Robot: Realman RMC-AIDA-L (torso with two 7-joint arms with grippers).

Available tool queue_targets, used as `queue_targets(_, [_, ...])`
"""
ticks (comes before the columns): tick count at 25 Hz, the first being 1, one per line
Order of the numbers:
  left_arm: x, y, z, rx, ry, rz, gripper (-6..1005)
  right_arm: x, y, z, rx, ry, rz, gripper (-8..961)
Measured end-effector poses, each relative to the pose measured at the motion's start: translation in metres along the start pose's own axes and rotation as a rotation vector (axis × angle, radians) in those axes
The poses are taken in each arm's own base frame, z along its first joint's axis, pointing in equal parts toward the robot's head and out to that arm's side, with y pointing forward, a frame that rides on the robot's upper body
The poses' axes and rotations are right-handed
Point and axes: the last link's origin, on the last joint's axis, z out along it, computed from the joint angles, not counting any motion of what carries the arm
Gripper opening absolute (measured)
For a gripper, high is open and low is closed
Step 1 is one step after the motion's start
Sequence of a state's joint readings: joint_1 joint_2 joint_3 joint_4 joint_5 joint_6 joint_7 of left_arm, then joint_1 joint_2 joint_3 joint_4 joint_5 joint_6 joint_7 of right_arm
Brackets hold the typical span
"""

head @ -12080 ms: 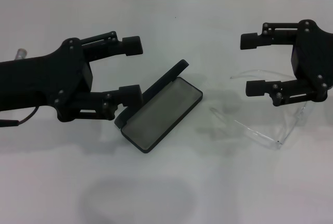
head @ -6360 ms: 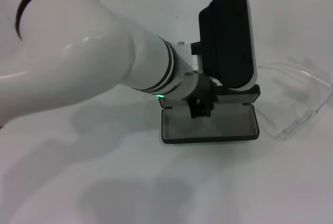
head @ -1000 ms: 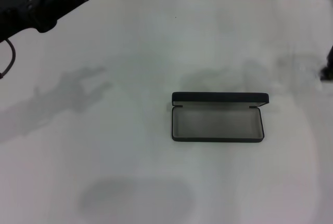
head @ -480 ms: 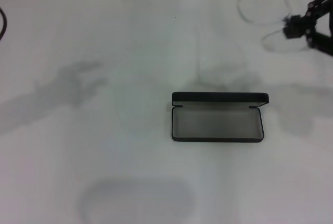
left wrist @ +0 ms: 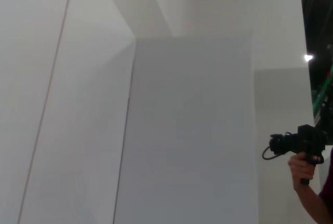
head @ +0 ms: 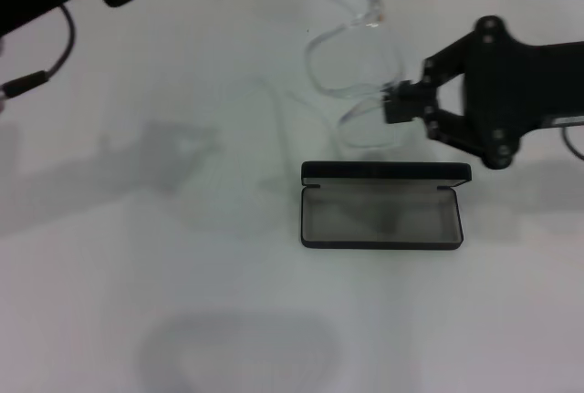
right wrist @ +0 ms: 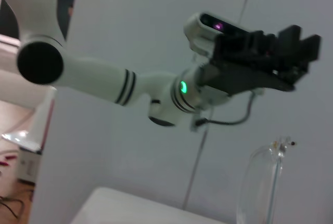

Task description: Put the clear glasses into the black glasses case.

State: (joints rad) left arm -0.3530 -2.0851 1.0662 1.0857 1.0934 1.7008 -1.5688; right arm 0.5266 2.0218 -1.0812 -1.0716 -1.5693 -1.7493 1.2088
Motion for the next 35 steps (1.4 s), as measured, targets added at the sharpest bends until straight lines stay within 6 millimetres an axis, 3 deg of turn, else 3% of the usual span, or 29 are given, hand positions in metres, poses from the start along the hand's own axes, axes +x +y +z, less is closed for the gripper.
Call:
queue_targets(7, [-0.016, -0.007, 0.013, -0.031, -0.059, -0.029, 176, -0.004, -0.008, 0.024, -0.081, -0.052, -0.009, 52])
queue_targets(10, [-0.019, -0.009, 0.016, -0.036, -0.075, -0.031, 180, -0.008, -0.010, 0.029, -0.101, -0.062, -0.023, 52])
queue_targets(35, [-0.036, -0.005, 0.018, -0.083, -0.173, -0.070, 183, -0.015, -0.009, 0.026, -0.091, -0.120, -0.051, 53])
